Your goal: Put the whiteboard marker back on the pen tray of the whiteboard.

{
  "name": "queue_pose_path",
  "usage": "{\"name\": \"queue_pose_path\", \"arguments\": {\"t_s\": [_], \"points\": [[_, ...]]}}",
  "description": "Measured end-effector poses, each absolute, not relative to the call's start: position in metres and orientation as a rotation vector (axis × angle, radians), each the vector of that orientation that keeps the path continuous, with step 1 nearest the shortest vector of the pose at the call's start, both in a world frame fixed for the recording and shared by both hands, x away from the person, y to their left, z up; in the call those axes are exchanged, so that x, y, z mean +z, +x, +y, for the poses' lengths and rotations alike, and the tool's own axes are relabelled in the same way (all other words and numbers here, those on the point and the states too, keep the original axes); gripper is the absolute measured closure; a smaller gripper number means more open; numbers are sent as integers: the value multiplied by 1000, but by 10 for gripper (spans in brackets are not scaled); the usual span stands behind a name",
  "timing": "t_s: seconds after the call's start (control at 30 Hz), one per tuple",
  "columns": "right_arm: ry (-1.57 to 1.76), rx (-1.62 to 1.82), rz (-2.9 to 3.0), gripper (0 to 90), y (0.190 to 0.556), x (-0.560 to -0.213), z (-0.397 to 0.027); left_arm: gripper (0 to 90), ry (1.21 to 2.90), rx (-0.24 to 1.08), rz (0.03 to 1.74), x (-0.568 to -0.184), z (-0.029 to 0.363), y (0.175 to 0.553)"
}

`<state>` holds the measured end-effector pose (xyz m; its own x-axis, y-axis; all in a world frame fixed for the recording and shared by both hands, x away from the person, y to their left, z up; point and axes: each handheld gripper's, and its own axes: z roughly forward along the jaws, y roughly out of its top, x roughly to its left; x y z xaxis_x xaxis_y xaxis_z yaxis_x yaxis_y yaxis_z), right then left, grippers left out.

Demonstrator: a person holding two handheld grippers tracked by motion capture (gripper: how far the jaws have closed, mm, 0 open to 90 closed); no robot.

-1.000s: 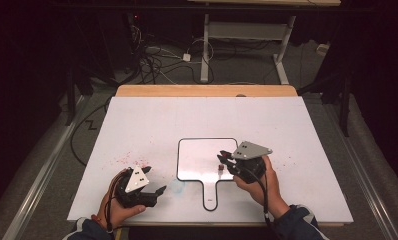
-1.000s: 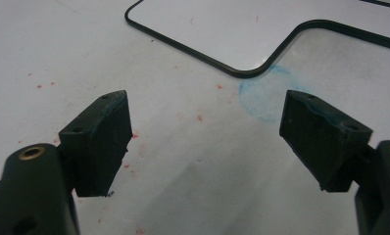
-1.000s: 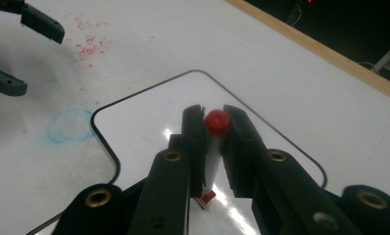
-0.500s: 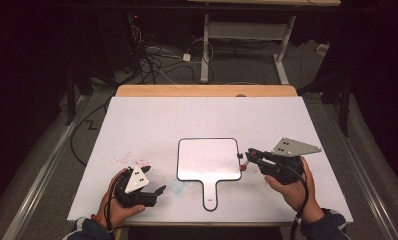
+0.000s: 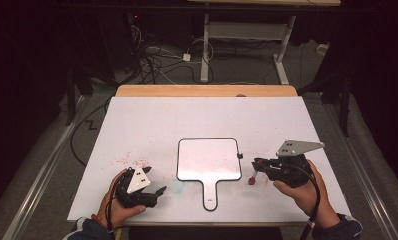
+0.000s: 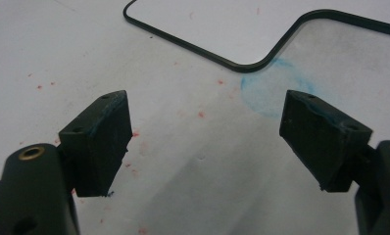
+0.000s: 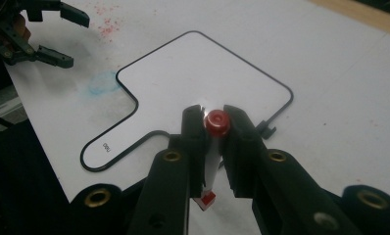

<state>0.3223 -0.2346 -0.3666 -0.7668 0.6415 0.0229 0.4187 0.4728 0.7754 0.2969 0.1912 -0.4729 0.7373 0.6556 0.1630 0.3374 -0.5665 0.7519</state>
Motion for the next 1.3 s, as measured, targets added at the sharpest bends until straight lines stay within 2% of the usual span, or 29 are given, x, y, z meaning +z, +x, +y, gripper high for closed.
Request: {"name": "queue_pose_path", "arguments": {"t_s": [0.33,0.7,1.03,1.3], "points": [[1142,1219,2497,804,385,-400,-226,186,2226,544,730,-474,185,300],[1220,1109,2513,753,428,-424,-200,186,2238,531,718,-476,185,300],[1324,1058,2477,710,447,-451,-200,186,2230,517,730,-476,186,301],[1338,1033,2442,621,452,-457,-204,186,2238,514,741,-478,187,300]]}}
